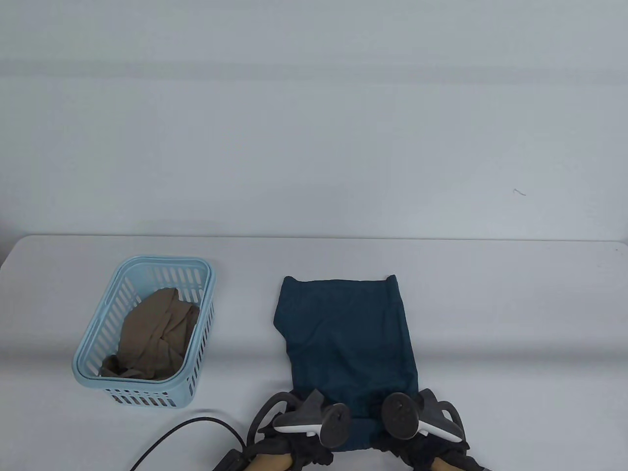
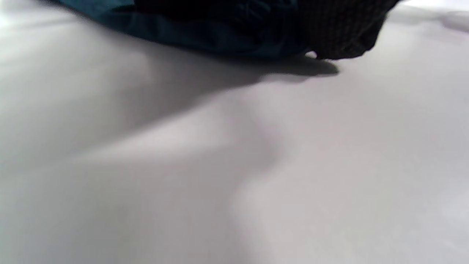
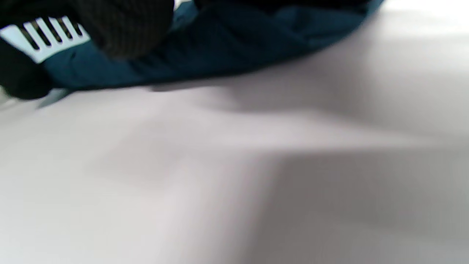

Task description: Roll shorts into tight roll

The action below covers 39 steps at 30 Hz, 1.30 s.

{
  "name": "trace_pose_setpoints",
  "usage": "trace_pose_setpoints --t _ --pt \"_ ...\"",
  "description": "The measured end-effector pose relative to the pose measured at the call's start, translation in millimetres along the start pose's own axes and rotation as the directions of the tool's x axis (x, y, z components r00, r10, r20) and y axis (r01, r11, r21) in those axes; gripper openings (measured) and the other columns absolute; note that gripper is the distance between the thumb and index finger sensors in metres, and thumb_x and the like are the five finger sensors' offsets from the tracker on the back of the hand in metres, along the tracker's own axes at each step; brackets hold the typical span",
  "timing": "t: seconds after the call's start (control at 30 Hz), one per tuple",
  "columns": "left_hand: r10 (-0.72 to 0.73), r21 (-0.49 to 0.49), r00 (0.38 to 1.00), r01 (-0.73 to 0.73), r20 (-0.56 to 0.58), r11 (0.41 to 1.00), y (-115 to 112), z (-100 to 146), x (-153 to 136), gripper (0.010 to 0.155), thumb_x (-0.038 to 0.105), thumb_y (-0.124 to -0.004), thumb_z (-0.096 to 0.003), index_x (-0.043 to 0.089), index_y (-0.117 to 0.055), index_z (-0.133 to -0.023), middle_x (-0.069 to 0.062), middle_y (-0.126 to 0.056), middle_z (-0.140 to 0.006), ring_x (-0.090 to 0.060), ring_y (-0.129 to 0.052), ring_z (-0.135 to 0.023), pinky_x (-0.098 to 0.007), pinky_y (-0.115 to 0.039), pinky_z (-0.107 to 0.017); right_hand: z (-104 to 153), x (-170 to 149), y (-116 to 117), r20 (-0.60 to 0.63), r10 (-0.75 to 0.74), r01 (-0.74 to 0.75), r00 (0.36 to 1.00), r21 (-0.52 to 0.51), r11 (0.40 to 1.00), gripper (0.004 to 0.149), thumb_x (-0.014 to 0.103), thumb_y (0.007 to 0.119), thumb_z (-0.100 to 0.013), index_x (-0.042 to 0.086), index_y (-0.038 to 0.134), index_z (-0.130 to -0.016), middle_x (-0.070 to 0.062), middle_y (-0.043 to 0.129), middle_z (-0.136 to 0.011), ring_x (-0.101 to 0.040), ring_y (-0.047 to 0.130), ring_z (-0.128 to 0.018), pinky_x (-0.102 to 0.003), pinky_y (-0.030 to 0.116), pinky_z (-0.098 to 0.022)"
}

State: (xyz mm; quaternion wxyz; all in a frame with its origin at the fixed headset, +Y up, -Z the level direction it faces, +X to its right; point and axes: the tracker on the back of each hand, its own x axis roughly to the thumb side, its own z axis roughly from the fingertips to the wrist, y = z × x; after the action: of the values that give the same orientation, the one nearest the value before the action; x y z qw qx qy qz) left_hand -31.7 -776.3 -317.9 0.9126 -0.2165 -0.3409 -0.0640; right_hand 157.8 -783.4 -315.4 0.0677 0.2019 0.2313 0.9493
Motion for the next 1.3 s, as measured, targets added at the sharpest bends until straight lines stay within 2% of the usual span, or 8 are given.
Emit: trace_pose_setpoints --t 0.17,0.47,0.67,0.9,1.03,1.1,1.23,1.3 --pt "0.054 0.037 0.999 -0.054 -0.007 0.998 7.1 5.8 -9.4 0.075 0.051 -0.072 -0.0470 0.012 -0.055 -0.108 -0.018 -0.053 -0.112 -0.044 -0.060 -0.102 -0.070 -0.041 -0.070 0.5 8.3 -2.9 0.004 0.176 -0.175 0.984 -0.097 0.980 0.070 0.041 0.075 -0.045 0.013 0.051 -0.105 -0.015 0.047 -0.106 -0.041 0.046 -0.093 -0.059 0.040 -0.071" --pt "0.299 0.040 0.954 -0.299 0.005 0.954 8.4 8.5 -29.9 0.066 0.047 -0.066 -0.0505 0.012 -0.062 -0.107 -0.017 -0.056 -0.111 -0.044 -0.059 -0.102 -0.070 -0.042 -0.070 -1.0 -15.3 -9.0 0.003 -0.211 0.211 0.977 -0.086 0.974 0.061 0.041 0.063 -0.049 0.013 0.063 -0.103 -0.014 0.055 -0.103 -0.041 0.051 -0.092 -0.061 0.040 -0.069" --pt "0.367 0.118 0.930 -0.364 -0.008 0.924 8.7 8.4 -35.3 0.057 0.041 -0.056 -0.0536 0.012 -0.074 -0.099 -0.016 -0.069 -0.104 -0.042 -0.070 -0.093 -0.068 -0.047 -0.070 -2.8 -13.3 -7.9 -0.023 -0.220 0.216 0.975 -0.116 0.969 0.057 0.042 0.053 -0.051 0.011 0.070 -0.096 -0.015 0.064 -0.093 -0.039 0.059 -0.082 -0.062 0.043 -0.067" --pt "0.177 0.272 0.978 -0.142 -0.109 0.952 11.7 9.2 -32.8 0.050 0.042 -0.056 -0.0508 0.017 -0.087 -0.080 -0.010 -0.084 -0.088 -0.036 -0.084 -0.080 -0.068 -0.054 -0.068 -5.3 -4.8 -7.3 -0.094 -0.135 0.119 0.986 -0.152 0.981 0.053 0.042 0.050 -0.051 0.012 0.077 -0.085 -0.012 0.074 -0.082 -0.036 0.069 -0.073 -0.062 0.051 -0.064" --pt "0.151 0.416 0.988 -0.131 -0.014 0.900 26.8 25.2 -24.1 0.052 0.039 -0.071 -0.0485 0.015 -0.071 -0.095 -0.017 -0.068 -0.103 -0.040 -0.074 -0.091 -0.069 -0.049 -0.069 -5.1 -2.8 -7.0 -0.129 -0.140 0.117 0.982 -0.176 0.977 0.052 0.043 0.051 -0.051 0.012 0.078 -0.084 -0.012 0.076 -0.080 -0.036 0.070 -0.072 -0.062 0.052 -0.063" --pt "0.101 0.413 0.989 -0.137 0.109 0.900 31.4 29.8 -16.0 0.045 0.035 -0.073 -0.0487 0.020 -0.076 -0.091 -0.017 -0.067 -0.104 -0.040 -0.073 -0.093 -0.069 -0.048 -0.069 -4.6 -2.1 -6.9 -0.144 -0.151 0.122 0.978 -0.193 0.974 0.052 0.043 0.051 -0.051 0.012 0.079 -0.083 -0.012 0.076 -0.080 -0.035 0.071 -0.072 -0.061 0.052 -0.063" --pt "-0.004 0.358 0.999 -0.015 0.052 0.934 25.0 24.4 -11.0 0.051 0.036 -0.074 -0.0483 0.017 -0.073 -0.095 -0.018 -0.067 -0.106 -0.042 -0.073 -0.094 -0.069 -0.049 -0.069 -3.1 -3.1 -8.9 -0.173 -0.193 0.154 0.966 -0.215 0.964 0.053 0.044 0.054 -0.051 0.013 0.078 -0.087 -0.013 0.074 -0.083 -0.036 0.070 -0.074 -0.061 0.051 -0.064" --pt "-0.009 0.329 0.999 -0.004 0.036 0.944 22.7 21.4 -12.3 0.056 0.037 -0.074 -0.0483 0.015 -0.068 -0.100 -0.019 -0.065 -0.107 -0.042 -0.072 -0.095 -0.069 -0.048 -0.069 -1.3 -4.3 -10.8 -0.177 -0.204 0.158 0.963 -0.244 0.957 0.056 0.043 0.057 -0.051 0.012 0.065 -0.097 -0.016 0.063 -0.093 -0.038 0.061 -0.081 -0.063 0.044 -0.066"
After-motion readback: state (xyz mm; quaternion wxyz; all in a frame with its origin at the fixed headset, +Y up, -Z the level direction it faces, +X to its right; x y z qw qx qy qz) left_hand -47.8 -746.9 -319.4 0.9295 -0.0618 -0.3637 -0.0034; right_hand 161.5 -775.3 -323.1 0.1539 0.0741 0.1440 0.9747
